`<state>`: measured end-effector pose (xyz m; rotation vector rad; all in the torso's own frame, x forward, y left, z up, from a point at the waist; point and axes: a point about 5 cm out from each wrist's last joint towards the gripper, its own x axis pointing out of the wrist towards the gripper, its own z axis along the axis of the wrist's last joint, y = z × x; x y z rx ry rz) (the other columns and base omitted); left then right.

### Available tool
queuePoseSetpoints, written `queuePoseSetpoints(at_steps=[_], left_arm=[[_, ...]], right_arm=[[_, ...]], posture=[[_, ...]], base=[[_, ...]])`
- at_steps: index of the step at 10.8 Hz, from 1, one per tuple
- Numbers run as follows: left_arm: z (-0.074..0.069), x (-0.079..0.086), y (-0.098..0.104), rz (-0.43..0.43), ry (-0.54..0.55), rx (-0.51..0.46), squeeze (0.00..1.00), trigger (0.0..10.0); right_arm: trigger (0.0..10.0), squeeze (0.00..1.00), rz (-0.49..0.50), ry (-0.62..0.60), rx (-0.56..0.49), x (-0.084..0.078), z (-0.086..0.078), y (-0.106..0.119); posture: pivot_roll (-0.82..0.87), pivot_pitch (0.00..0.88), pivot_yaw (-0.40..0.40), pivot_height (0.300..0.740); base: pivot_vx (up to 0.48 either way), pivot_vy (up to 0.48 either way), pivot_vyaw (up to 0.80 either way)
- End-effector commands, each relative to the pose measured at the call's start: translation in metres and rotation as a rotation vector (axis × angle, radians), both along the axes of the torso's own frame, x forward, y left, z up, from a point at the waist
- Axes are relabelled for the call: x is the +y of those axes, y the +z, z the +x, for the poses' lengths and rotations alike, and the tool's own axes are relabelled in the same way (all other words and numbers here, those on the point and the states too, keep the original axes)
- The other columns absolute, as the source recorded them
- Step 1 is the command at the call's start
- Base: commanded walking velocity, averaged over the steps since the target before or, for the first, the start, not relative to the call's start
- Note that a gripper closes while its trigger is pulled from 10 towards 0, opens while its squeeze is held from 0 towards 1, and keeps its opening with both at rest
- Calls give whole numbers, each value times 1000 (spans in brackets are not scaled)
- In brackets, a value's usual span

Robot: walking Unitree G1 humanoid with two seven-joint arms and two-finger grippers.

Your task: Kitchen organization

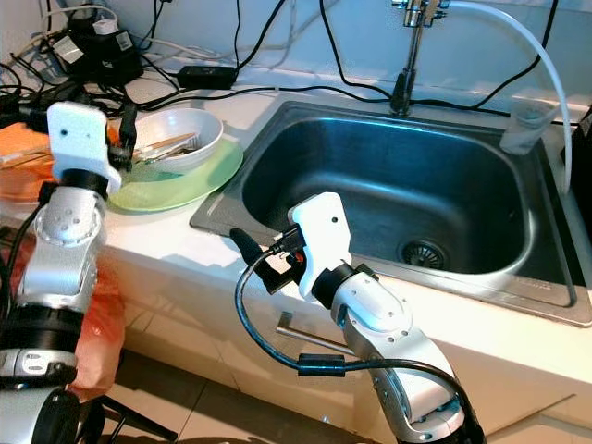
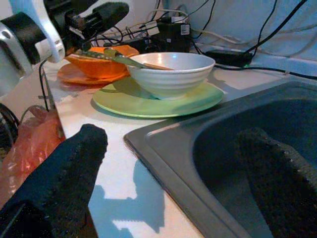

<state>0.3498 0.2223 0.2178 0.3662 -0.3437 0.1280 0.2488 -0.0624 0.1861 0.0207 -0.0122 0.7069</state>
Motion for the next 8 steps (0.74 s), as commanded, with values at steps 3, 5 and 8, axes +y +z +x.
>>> queuePoseSetpoints(at_steps=[3,5,8], left_arm=[[-19,2,6,-31,-23,-31,0,10000],[-34,-6,7,-47,-40,-64,0,10000],[-47,-1,-5,-102,-5,-12,0,10000]], right_arm=[[10000,0,0,16,-14,2,1,1],[10000,0,0,25,-15,4,2,0],[10000,0,1,43,-21,7,4,0]], posture=[[-3,0,60,740],[19,0,54,740],[35,0,42,740]], base=[[0,0,0],[0,0,0],[0,0,0]])
